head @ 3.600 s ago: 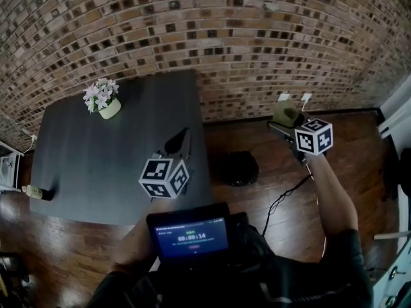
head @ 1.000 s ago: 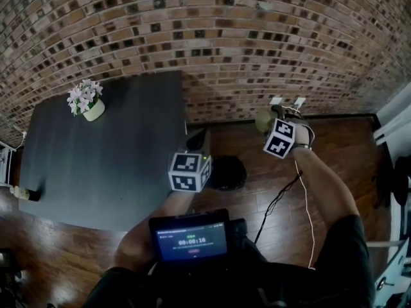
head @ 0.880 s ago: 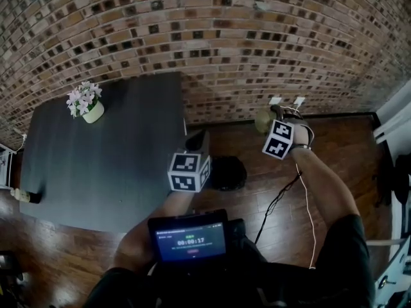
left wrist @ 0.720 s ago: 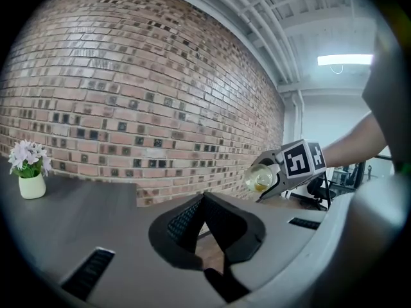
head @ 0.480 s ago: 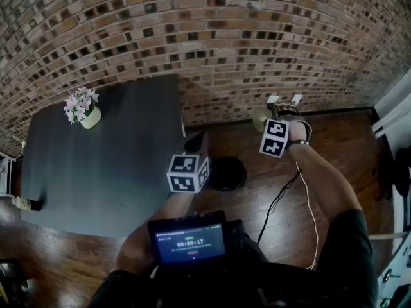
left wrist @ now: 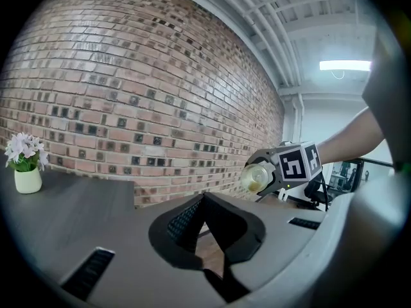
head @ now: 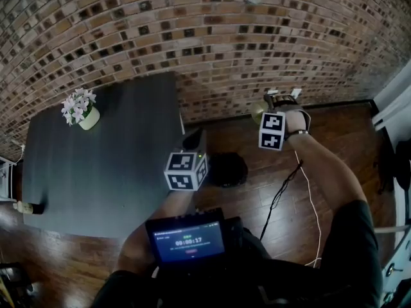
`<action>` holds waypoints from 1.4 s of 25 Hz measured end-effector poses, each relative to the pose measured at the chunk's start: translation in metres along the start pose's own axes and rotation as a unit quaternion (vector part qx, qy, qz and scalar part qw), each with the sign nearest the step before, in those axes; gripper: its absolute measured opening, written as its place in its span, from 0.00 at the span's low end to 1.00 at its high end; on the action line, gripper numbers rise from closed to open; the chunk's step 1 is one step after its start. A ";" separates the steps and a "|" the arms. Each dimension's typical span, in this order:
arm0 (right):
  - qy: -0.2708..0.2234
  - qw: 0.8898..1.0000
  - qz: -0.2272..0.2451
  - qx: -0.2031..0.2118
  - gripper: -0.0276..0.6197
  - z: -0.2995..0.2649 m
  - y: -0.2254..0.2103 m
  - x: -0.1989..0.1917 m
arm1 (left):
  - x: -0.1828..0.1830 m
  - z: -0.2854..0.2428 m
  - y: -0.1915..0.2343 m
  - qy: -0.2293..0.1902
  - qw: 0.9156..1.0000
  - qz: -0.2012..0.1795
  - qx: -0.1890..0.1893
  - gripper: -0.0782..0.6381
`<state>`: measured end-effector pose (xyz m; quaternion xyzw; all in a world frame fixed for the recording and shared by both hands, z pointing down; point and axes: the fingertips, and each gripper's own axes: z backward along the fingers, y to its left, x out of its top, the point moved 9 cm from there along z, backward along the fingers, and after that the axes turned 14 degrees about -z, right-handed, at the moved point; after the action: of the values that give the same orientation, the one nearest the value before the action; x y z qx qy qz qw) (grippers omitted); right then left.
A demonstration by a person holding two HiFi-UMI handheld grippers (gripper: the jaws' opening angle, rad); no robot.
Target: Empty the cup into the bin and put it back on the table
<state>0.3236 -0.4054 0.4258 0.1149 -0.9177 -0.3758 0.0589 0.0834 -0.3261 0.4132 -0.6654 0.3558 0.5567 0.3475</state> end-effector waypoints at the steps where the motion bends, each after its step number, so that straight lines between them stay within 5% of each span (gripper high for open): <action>1: 0.004 1.000 0.007 -0.002 0.63 0.000 0.000 0.000 | 0.000 0.000 0.000 -0.001 1.000 -0.003 0.000 0.10; 8: 0.025 0.997 0.063 -0.025 0.63 0.005 -0.001 -0.003 | 0.003 0.003 -0.007 -0.004 1.000 -0.024 -0.007 0.10; 35: 0.041 0.986 0.144 -0.072 0.63 0.029 0.003 0.009 | 0.003 0.027 -0.011 -0.010 1.000 -0.018 -0.007 0.10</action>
<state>0.3086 -0.3860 0.4076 -0.0079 -0.8918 -0.4236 0.1585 0.0796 -0.2976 0.4076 -0.6687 0.3364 0.5590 0.3565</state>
